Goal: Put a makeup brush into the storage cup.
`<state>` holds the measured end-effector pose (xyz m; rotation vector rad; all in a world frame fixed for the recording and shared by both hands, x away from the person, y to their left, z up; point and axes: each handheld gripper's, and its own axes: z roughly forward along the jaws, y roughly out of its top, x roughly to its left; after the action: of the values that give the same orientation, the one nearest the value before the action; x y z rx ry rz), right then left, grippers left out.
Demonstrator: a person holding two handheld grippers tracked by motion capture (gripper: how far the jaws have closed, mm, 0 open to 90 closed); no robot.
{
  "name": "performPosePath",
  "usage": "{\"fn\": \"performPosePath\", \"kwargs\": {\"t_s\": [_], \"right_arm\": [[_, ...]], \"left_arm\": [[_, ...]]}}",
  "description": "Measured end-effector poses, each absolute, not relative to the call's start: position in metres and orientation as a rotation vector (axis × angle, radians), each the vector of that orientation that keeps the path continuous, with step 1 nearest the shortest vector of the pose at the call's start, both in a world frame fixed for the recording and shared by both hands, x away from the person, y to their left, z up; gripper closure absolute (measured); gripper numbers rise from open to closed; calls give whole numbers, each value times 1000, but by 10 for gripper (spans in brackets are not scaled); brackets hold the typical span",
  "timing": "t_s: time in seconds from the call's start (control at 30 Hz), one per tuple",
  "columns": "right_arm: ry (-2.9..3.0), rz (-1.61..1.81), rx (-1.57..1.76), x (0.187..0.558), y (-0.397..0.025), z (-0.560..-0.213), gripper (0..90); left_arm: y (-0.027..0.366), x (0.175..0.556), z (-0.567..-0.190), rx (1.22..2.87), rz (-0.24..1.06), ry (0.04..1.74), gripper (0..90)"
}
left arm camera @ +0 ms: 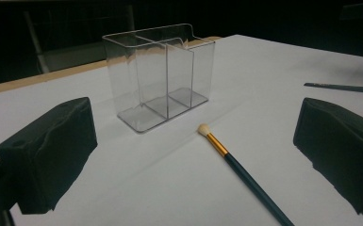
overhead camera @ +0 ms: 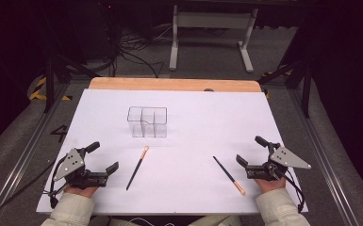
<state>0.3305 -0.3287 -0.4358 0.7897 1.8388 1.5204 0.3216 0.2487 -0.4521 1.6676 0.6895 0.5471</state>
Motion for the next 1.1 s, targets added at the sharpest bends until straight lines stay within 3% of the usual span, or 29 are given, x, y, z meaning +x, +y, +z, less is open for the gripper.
{"fn": "performPosePath", "kwargs": {"t_s": [1.1], "right_arm": [[1857,1509,799,332,-328,-437,11]], "left_arm": [[181,332,-426,1733,439,617,23]]}}
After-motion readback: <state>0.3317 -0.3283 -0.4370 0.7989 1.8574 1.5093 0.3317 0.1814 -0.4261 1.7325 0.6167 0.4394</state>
